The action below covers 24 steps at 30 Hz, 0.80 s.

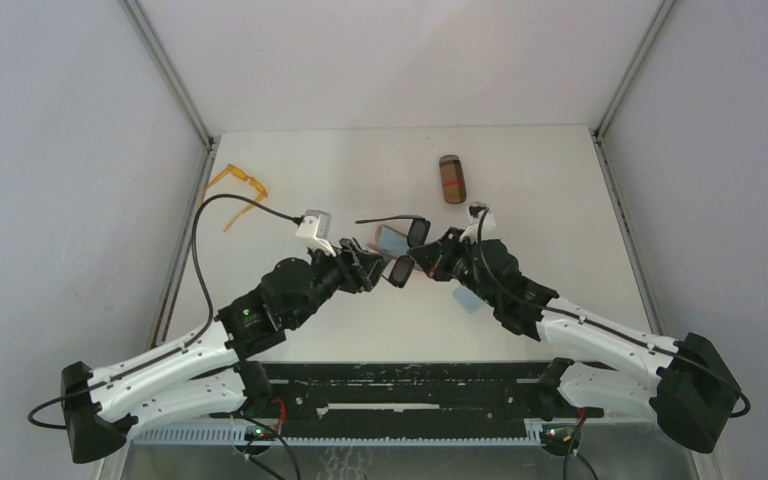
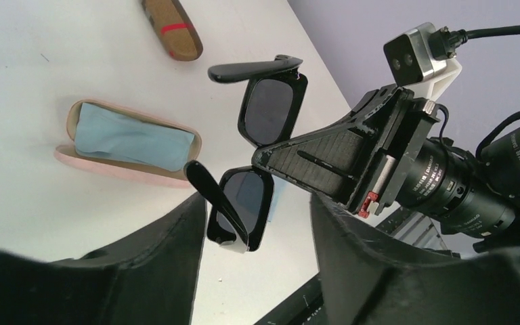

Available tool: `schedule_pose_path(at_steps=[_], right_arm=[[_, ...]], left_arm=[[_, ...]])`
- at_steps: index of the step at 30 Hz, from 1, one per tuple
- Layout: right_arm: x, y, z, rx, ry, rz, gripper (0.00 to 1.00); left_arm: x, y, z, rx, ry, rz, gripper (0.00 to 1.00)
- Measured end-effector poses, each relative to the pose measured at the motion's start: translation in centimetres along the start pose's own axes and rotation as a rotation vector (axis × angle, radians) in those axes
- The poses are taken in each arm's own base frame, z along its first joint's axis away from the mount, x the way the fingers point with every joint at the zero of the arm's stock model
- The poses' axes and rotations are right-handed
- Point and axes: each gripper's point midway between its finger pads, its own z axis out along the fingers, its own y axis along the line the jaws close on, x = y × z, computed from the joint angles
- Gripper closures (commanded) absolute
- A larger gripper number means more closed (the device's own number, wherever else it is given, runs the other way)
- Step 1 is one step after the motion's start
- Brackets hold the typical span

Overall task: Organize the sunglasses
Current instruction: Pick up the sunglasses from the center of the board.

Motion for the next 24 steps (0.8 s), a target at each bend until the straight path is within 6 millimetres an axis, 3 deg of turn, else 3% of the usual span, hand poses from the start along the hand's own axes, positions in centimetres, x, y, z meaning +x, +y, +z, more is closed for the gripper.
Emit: schedule_pose_path(at_steps=[4,10,14,19,24], right_arm=[[-1.3,-1.4,-0.7,0.068,-0.03,-0.014,1.0],[-5.2,-4.7,-2.8,0.222,-0.145,-0.018,1.0],[-7.6,-6.2,-5.0,0.316,-0.229,-0.035,1.0],[-9.6,-5.6,-7.3,0.345,-0.299,-0.077,1.0],[-9.2,-3.4,-7.4,0.332,-0.292,-0.146,1.0]], left_arm=[[-0.5,-0.6,-0.3,0.016,0.009,0.026,0.23],[-1.2,-0.9,-1.0,0.028,0.013,0.059,0.23],[-0.8,0.0,-1.2,-0.011,0.033,0.088,0.24],[0.4,1.5,-0.4,-0.1,0.089,0.133,0.25],[1.3,2.2,0.6,-0.154,0.131,0.169,0.24]])
